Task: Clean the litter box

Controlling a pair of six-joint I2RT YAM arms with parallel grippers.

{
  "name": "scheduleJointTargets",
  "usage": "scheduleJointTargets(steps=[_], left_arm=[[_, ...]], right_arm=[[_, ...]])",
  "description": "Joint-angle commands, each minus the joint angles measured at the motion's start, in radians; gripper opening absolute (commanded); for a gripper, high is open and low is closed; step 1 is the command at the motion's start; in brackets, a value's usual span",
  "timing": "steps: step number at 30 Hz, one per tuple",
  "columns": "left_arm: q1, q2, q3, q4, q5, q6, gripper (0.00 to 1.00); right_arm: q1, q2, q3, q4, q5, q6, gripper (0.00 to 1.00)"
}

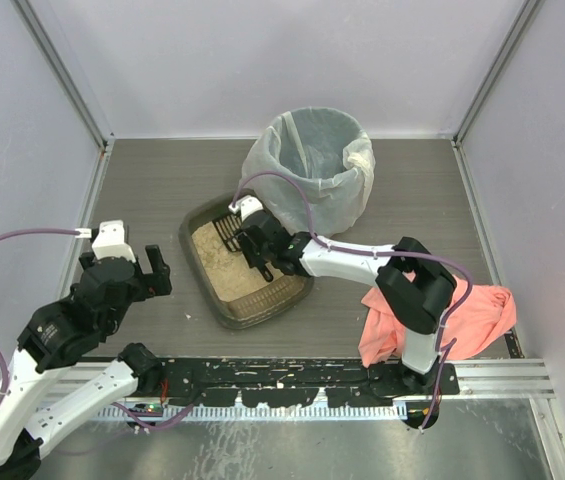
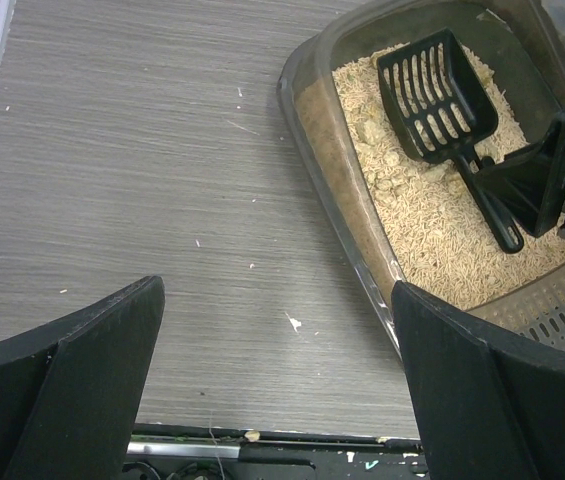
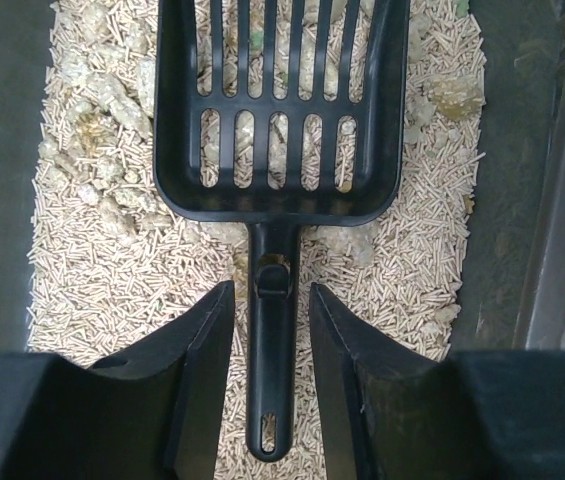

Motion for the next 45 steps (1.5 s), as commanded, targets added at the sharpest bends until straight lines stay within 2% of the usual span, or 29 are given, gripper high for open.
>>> scheduleJointTargets(steps=[1, 7, 14, 15, 23, 35, 41, 45], left_arm=[[0.002, 0.007, 0.001, 0.020, -0.021, 0.001, 0.98], [0.003, -0.008, -0.004, 0.023, -0.022, 0.001, 0.98], [0.002, -0.013, -0.005, 0.025, -0.024, 0.000, 0.98], [0.002, -0.013, -0.005, 0.026, -0.023, 0.000, 0.98], [0.002, -0.008, -0.007, 0.028, -0.024, 0.001, 0.98], [0.003, -0.026, -0.011, 0.033, -0.026, 0.004, 0.98], [0.003, -0.026, -0.011, 0.035, -0.022, 0.006, 0.98], [0.002, -0.027, -0.014, 0.039, -0.018, 0.009, 0.98]], right_arm=[[-0.011, 0.007, 0.047, 0.041, -0.036, -0.008, 0.41], [-0.010, 0.021, 0.056, 0.034, -0.086, -0.011, 0.38], [-0.011, 0.025, 0.066, 0.036, -0.076, -0.021, 0.18], [-0.011, 0.026, 0.073, 0.030, -0.075, -0.024, 0.17], [-0.010, 0.017, 0.177, -0.049, -0.077, -0.069, 0.14], [-0.010, 0.023, 0.404, -0.447, -0.081, -0.103, 0.12], [-0.009, -0.032, 0.383, -0.570, -0.116, -0.087, 0.13], [-0.009, -0.077, 0.308, -0.579, -0.132, -0.072, 0.14]])
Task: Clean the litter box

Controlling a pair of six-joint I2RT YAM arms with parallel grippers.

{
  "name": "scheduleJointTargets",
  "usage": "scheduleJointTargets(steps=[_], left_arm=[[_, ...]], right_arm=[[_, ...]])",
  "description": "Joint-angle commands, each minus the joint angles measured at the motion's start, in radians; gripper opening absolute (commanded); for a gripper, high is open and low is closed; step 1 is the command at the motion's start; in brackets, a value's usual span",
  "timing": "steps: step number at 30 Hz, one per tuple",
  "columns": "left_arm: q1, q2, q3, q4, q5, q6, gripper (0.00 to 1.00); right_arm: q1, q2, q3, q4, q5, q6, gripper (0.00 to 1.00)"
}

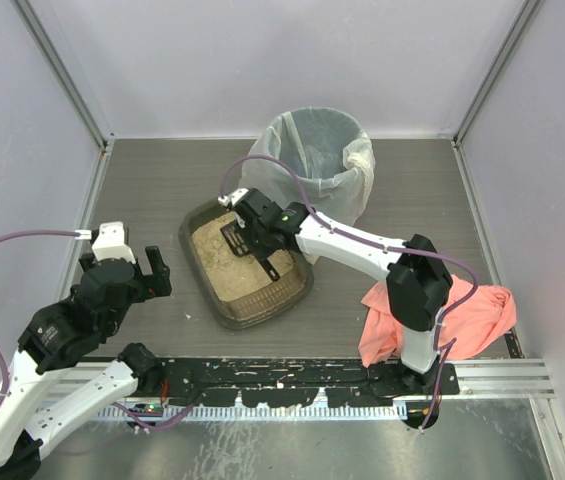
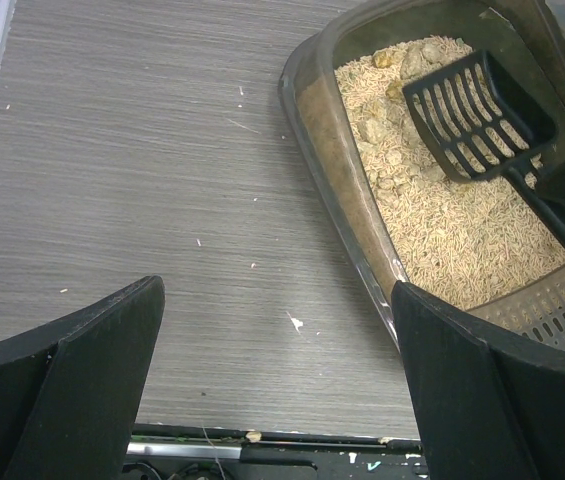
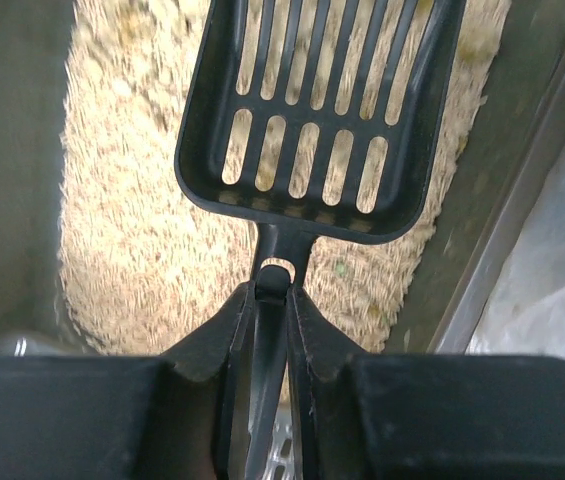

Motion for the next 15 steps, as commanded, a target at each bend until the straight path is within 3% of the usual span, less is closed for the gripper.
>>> scheduleJointTargets(steps=[1, 5, 12, 15], left_arm=[[0.003, -0.008, -0.001, 0.038, -0.015, 0.010, 0.98], [0.002, -0.002, -0.001, 0.039, -0.010, 0.010, 0.98], [0.002, 0.000, -0.002, 0.041, -0.010, 0.011, 0.98], [0.003, 0.003, -0.002, 0.041, -0.008, 0.011, 0.98]], right_arm=[[0.001, -0.123, -0.059, -0.045, -0.029, 0.016, 0.14], [0.001, -0.170, -0.122, -0.019, -0.030, 0.029, 0.20], [0.001, -0.256, -0.222, 0.069, -0.003, 0.050, 0.49], [0.002, -0.305, -0.270, 0.125, 0.019, 0.059, 0.54]])
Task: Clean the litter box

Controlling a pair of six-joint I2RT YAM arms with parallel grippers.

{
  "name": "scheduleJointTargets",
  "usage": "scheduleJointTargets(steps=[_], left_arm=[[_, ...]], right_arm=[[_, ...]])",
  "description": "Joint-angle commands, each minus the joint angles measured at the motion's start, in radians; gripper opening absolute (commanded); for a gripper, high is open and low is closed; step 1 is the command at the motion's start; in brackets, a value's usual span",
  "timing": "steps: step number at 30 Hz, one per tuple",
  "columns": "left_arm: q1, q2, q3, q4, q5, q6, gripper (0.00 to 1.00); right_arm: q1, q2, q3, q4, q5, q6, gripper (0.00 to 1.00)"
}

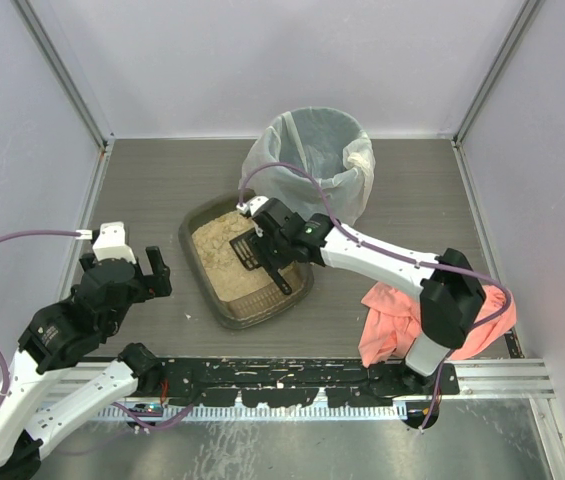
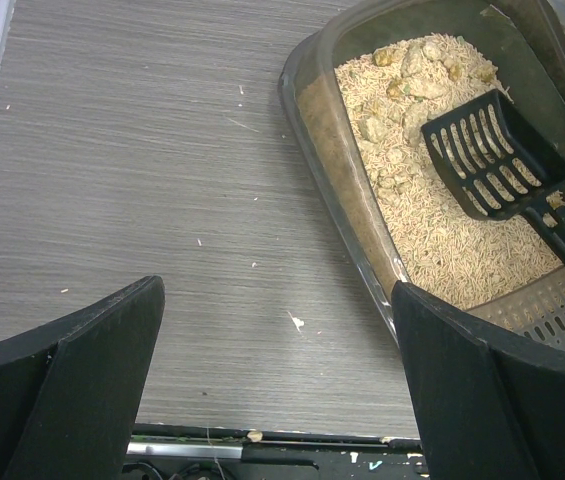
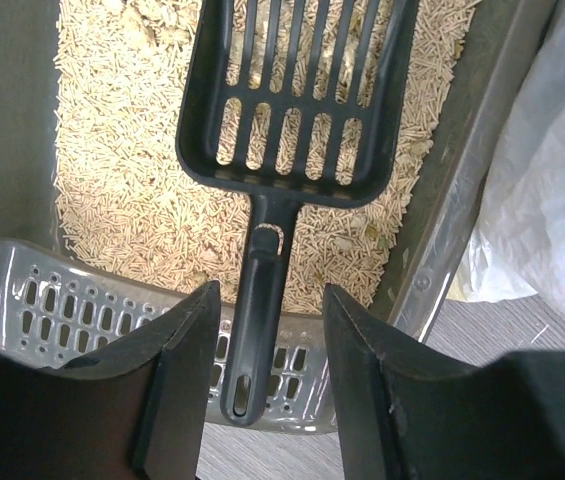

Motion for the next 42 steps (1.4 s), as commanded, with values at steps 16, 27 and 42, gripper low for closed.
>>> scheduleJointTargets(steps=[16, 27, 42], left_arm=[[0.002, 0.014, -0.005, 0.055, 0.013, 0.022, 0.98], [0.003, 0.029, -0.009, 0.065, 0.033, 0.032, 0.98], [0.002, 0.004, -0.022, 0.177, 0.147, 0.125, 0.98]], right_arm=[[0.069, -0.162, -0.306, 0.388, 0.164, 0.059, 0.54], [0.069, -0.144, -0.356, 0.413, 0.125, 0.067, 0.48], [0.069, -0.162, -0.368, 0.438, 0.064, 0.034, 0.21]])
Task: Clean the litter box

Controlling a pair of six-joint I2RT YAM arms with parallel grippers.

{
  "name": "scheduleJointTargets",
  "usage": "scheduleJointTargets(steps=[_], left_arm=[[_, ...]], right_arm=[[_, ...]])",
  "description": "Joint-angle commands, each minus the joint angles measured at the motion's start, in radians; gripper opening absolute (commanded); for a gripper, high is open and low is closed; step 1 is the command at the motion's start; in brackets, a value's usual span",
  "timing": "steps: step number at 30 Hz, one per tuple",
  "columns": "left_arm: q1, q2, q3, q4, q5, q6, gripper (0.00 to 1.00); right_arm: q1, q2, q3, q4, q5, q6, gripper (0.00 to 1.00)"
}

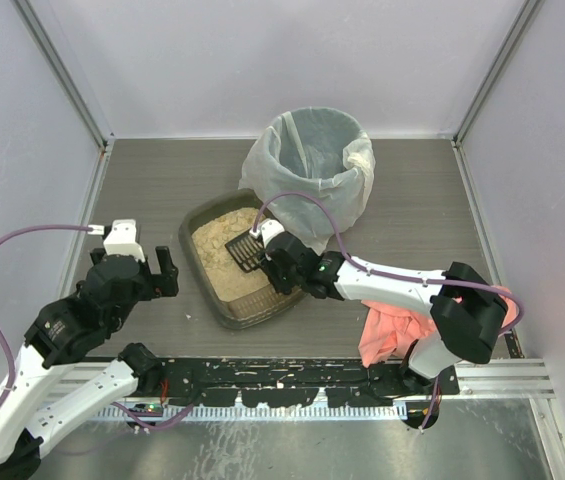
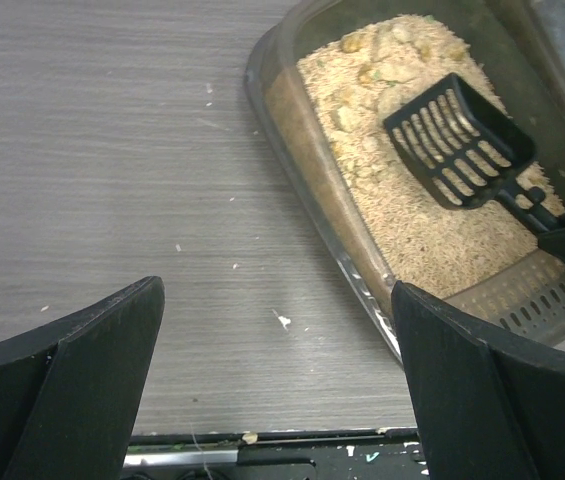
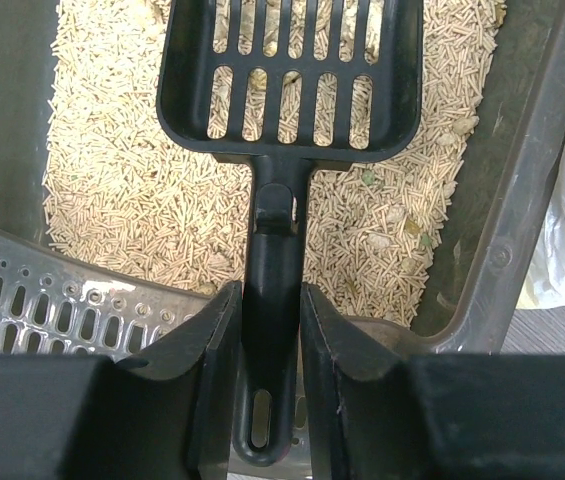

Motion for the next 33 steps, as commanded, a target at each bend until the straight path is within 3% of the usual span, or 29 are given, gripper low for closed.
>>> scheduleJointTargets(steps=[1, 6, 16, 25, 33], left_arm=[[0.003, -0.027, -0.014, 0.165, 0.113, 0.102, 0.98], [0.002, 0.013, 0.013, 0.281, 0.211, 0.198, 0.98], [0.003, 0.218, 0.013, 0.528, 0.481, 0.273, 1.00], [0.001, 0.377, 0.005, 0.678, 0.675, 0.281, 0.70], [-0.015, 0.473, -0.020, 0.714, 0.676, 0.295, 0.50]], right_arm=[[0.000, -0.035, 0.018, 0.037, -0.011, -0.029, 0.19], [-0.004, -0.068, 0.071, -0.029, -0.016, -0.080, 0.12], [-0.071, -0.126, 0.181, -0.214, -0.211, -0.109, 0.03], [-0.118, -0.191, 0.216, -0.284, -0.315, -0.087, 0.02], [-0.128, -0.203, 0.232, -0.284, -0.342, -0.063, 0.02]])
